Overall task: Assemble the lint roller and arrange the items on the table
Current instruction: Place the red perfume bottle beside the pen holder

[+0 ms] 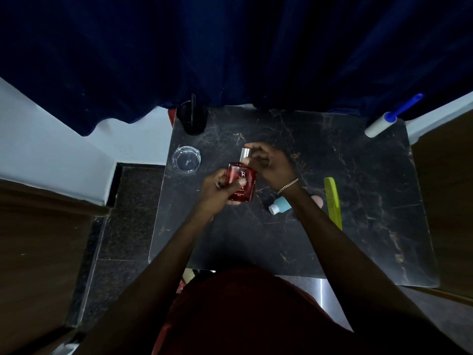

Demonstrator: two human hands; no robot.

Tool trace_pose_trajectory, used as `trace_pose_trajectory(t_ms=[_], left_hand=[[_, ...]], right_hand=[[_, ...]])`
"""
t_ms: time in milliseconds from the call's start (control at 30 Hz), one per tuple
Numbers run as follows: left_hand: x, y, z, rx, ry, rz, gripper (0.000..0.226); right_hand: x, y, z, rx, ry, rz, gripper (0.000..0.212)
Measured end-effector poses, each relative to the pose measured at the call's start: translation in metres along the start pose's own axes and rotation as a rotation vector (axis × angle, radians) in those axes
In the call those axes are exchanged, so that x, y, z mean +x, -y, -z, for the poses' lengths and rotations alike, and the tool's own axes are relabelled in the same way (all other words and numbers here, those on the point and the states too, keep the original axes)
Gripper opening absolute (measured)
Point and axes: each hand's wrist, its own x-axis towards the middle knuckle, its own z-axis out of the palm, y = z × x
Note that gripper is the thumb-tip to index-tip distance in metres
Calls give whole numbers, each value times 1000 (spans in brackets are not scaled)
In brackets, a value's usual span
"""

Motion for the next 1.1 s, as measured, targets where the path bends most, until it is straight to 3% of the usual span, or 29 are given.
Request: trace_pose_trajectory(t_ms=[233,367,567,933,1100], left_hand=[[11,-16,12,5,-33,-65,21],[23,-20,17,12,-60,-92,26],[48,-19,20,55,-40,-114,25],[124,-12,25,608,-178,-230,32],[156,-16,22,691,-211,-259,34]], right_hand=[[-5,-5,-11,151,23,-104,61],[-1,-14,-17,149,79,-175,45],[20,-23,-17,105,56,-178,48],[83,-55,-14,-112,-3,-150,42],[117,-67,-19,-186,-52,-142,41]])
